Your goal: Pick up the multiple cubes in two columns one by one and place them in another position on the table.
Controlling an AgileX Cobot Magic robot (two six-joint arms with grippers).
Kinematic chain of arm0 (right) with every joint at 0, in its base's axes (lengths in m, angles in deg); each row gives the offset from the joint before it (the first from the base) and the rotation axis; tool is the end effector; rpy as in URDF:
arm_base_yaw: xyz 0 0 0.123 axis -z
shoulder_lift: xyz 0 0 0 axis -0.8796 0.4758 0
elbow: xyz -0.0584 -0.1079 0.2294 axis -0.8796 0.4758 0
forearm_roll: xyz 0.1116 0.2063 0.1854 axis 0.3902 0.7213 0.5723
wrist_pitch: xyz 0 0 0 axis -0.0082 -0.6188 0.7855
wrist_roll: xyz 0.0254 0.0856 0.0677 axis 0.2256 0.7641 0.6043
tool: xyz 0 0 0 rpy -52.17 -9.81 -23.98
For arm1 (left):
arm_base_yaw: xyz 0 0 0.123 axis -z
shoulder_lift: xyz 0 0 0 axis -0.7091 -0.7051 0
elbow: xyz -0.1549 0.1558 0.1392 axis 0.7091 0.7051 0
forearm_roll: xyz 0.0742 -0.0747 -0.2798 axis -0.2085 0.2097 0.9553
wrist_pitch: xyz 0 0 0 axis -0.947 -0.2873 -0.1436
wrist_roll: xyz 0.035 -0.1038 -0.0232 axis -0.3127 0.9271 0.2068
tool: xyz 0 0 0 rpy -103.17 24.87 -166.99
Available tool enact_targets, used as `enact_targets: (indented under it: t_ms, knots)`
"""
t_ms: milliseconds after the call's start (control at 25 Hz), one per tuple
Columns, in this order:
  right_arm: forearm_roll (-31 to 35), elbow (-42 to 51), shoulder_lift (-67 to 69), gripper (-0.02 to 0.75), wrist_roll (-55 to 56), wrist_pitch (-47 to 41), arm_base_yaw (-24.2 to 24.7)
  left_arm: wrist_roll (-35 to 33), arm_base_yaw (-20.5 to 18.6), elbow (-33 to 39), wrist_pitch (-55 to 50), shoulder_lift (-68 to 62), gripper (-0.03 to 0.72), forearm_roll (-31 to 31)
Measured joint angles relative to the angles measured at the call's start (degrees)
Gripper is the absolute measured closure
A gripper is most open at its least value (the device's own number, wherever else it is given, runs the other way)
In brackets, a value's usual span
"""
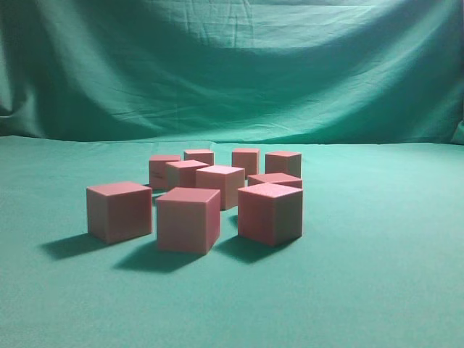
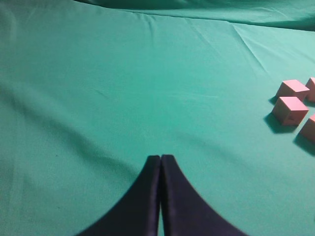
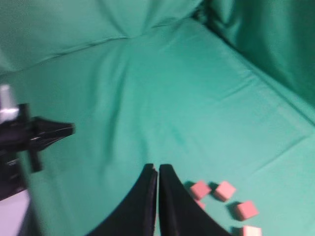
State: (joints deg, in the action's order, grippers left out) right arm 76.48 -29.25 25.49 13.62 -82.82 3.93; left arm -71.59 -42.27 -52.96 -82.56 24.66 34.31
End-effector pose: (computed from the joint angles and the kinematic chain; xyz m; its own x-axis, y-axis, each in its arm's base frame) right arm 0.1567 0.2586 0.5203 -0.1861 -0.5351 -0.8240 -0.8987 0.4318 -0.0774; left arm 0.1459 -0.0109 0.1719 -0.2636 -0.0971 -0.9597 0.0516 0.9921 -0.1145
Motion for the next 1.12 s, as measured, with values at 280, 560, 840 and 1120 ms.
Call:
enact_targets:
  t_ms: [280, 560, 840, 1120]
  knots:
    - [10.08, 20.25, -15.26, 0.738, -2.76, 7.04, 0.00, 0.00, 0.00, 0.00, 0.00, 0.00, 0.688, 0.00]
    - [13.13, 36.02, -27.18, 0.738, -3.00, 12.70, 0.00, 0.00, 0.00, 0.00, 0.00, 0.00, 0.688, 0.00]
    - [13.08, 44.02, -33.35, 0.738, -2.06, 12.20, 0.00, 0.00, 0.00, 0.00, 0.00, 0.00, 0.688, 0.00]
    - [9.96, 50.21, -33.58, 0.738, -3.07, 14.72, 0.00, 0.00, 0.00, 0.00, 0.00, 0.00, 0.688, 0.00]
